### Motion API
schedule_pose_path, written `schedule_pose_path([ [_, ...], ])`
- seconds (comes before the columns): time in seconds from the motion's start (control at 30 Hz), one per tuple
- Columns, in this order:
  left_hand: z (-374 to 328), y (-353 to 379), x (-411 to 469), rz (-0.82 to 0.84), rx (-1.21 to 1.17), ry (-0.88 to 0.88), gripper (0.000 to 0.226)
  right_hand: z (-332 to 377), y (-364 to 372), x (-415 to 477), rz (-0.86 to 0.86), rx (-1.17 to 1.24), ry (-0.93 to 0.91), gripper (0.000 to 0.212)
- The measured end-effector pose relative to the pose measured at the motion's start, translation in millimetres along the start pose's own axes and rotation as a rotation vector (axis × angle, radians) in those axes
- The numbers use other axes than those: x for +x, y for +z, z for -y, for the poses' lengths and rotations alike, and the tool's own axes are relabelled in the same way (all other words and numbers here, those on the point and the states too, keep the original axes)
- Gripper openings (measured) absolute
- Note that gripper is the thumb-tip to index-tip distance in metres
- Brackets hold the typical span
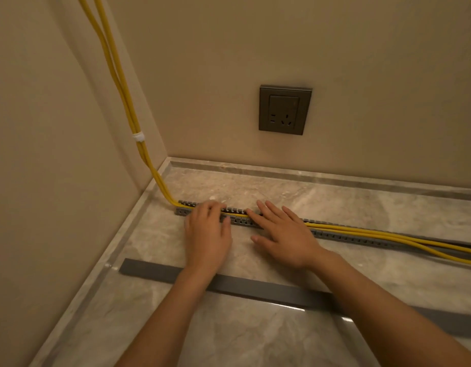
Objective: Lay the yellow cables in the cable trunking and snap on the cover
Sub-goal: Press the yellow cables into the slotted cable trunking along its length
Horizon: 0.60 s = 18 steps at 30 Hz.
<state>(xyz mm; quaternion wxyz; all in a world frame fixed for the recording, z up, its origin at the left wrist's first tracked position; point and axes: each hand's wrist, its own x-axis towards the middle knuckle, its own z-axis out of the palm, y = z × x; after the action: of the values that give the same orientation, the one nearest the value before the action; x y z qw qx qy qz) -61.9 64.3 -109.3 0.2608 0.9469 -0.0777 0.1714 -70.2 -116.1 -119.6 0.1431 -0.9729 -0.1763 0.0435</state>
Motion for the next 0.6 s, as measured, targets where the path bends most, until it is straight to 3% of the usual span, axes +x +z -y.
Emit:
schedule_pose_path([
  [0.1, -22.2, 11.2, -15.1, 0.135, 0.024, 0.199, 0.03, 2.9, -11.0, -2.6, -0.094, 0.328, 0.044, 0.056],
  [0.2, -36.2, 18.2, -23.0, 0.196, 0.08, 0.257, 0.038, 1.2, -21.4, -16.5, -0.257, 0.559, 0.102, 0.04],
  [0.4, -40.4, 21.8, -25.2, 0.252, 0.181, 0.284, 0.045, -20.1, -30.4, -53.6, -0.378, 0.202, 0.071, 0.027],
  [0.6, -47.0, 22.9, -14.6, 0.245, 0.24, 0.274, 0.04, -39.5, -35.2, -76.7, -0.318, 0.006, 0.16, 0.029],
])
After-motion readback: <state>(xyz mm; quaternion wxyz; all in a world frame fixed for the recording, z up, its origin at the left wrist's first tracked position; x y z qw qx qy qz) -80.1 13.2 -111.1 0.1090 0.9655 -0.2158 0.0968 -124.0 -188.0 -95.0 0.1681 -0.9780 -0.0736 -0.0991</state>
